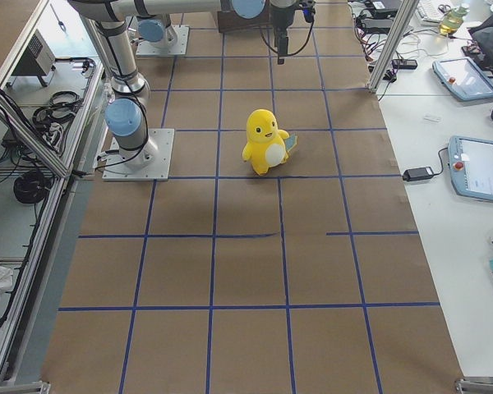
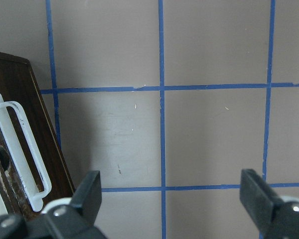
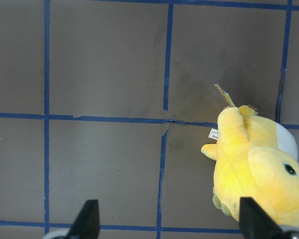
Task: Pull drawer sideways
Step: 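Move the left gripper toward the white drawer handle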
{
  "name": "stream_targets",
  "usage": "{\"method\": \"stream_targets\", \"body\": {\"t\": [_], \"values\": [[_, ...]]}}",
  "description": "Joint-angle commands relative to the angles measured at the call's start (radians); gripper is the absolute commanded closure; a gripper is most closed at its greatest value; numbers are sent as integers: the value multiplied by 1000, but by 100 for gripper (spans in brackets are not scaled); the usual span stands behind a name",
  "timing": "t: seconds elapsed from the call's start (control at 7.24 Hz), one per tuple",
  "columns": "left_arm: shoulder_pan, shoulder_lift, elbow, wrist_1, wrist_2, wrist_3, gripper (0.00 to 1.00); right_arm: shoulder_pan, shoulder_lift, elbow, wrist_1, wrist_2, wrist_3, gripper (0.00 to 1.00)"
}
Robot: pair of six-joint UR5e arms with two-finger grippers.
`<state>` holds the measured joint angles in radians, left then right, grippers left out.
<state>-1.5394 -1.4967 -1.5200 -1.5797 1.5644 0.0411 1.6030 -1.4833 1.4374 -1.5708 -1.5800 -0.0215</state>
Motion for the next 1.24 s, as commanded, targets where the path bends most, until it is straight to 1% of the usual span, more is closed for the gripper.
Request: {"method": "stream_targets", "body": {"t": [0.0,0.28,0.55,0.83,0.97,1.1], "values": [[4,0,3,1,3,0,0,0,0,0,0,0,0,0],[2,-7,-6,1,2,-1,0,0,0,0,0,0,0,0],[4,-37,-3,12,17,-29,0,0,0,0,0,0,0,0],[-5,-71,-8,61,19,-75,0,0,0,0,0,0,0,0],[-55,-86,-8,63,32,-177,0,0,0,0,0,0,0,0],[-129,-112,-12,78,146,-284,0,0,0,0,0,0,0,0]]}}
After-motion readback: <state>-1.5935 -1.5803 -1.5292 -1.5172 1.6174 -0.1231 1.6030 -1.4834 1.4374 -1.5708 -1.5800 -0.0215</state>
